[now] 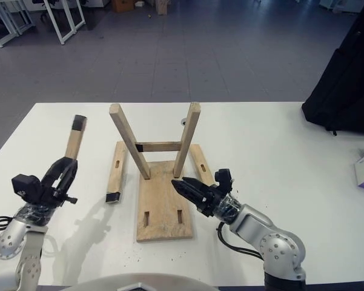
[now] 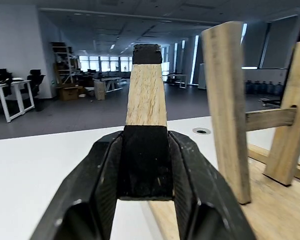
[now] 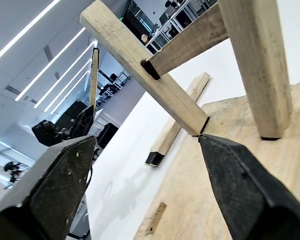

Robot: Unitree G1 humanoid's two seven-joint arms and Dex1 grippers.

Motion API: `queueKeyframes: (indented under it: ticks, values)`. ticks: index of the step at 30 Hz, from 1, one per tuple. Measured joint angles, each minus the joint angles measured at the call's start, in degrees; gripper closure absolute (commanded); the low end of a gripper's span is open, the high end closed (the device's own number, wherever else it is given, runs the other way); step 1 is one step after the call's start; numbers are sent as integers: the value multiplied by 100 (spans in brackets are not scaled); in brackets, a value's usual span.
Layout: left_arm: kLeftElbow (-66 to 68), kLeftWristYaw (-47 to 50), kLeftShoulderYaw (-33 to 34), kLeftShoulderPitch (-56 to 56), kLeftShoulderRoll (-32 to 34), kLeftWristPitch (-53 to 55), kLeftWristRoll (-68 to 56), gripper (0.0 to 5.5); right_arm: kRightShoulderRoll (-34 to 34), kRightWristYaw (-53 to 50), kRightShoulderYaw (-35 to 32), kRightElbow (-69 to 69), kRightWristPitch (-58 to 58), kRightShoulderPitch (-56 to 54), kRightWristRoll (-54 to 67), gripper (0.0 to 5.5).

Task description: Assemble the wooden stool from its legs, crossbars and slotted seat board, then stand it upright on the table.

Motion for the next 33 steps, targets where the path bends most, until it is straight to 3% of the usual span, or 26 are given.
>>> queueKeyframes:
  ticks: [4, 8, 18, 33]
  values:
    - [-803, -152, -199, 85, 248, -107, 393, 420, 0, -501, -47, -52, 94, -28, 1167, 173]
    - [-972, -285, -867, -87, 334, -293, 957, 420, -17, -1039, 44, -28, 10, -219, 1926, 173]
    - [-554, -978, -1714, -277, 760, -504, 1276, 420, 4, -1446, 601, 375, -216, -966, 2160, 173]
    - [-159, -1126, -1978, -626, 940, -786, 1270, 420, 149, -1728, 824, 637, -519, -1087, 2671, 456]
